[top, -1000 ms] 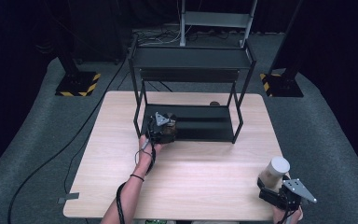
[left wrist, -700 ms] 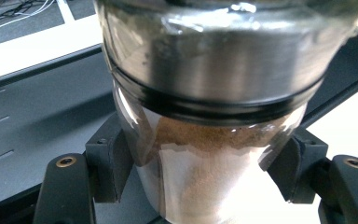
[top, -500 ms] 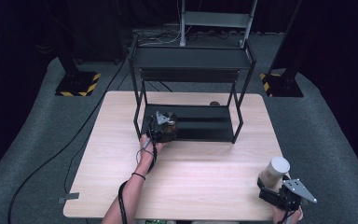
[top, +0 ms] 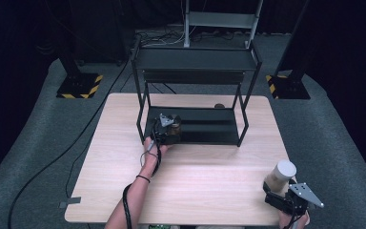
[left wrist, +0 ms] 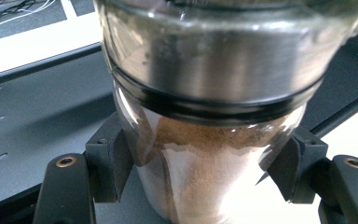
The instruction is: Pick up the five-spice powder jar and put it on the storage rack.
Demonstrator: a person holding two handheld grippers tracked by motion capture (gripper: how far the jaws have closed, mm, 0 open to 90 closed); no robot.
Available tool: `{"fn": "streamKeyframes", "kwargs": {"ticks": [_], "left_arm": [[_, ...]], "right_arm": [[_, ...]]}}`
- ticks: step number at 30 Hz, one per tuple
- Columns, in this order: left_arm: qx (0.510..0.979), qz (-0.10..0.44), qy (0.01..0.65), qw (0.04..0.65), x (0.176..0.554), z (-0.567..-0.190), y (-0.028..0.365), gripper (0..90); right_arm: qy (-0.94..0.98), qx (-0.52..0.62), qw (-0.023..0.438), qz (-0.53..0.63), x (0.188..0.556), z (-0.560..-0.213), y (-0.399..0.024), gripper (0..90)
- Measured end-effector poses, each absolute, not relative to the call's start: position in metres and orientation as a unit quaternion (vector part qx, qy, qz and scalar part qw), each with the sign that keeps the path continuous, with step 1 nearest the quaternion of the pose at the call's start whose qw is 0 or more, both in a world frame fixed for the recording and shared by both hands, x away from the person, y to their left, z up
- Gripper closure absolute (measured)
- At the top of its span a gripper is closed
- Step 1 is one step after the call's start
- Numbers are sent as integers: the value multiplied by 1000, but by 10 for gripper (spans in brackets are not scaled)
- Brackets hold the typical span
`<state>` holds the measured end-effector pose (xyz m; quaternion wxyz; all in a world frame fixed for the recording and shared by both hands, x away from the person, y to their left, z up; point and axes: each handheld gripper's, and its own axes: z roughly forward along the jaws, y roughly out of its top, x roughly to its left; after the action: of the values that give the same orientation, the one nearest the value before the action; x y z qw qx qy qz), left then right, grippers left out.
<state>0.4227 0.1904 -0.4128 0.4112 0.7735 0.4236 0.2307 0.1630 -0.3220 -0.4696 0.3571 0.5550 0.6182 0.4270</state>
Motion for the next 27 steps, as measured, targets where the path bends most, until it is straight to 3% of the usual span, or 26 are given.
{"fn": "streamKeyframes", "kwargs": {"ticks": [27], "left_arm": [[765, 246, 421, 420, 424, -422, 181, 313]], "right_arm": [[618, 555, 357, 426, 163, -470, -322, 0]]}}
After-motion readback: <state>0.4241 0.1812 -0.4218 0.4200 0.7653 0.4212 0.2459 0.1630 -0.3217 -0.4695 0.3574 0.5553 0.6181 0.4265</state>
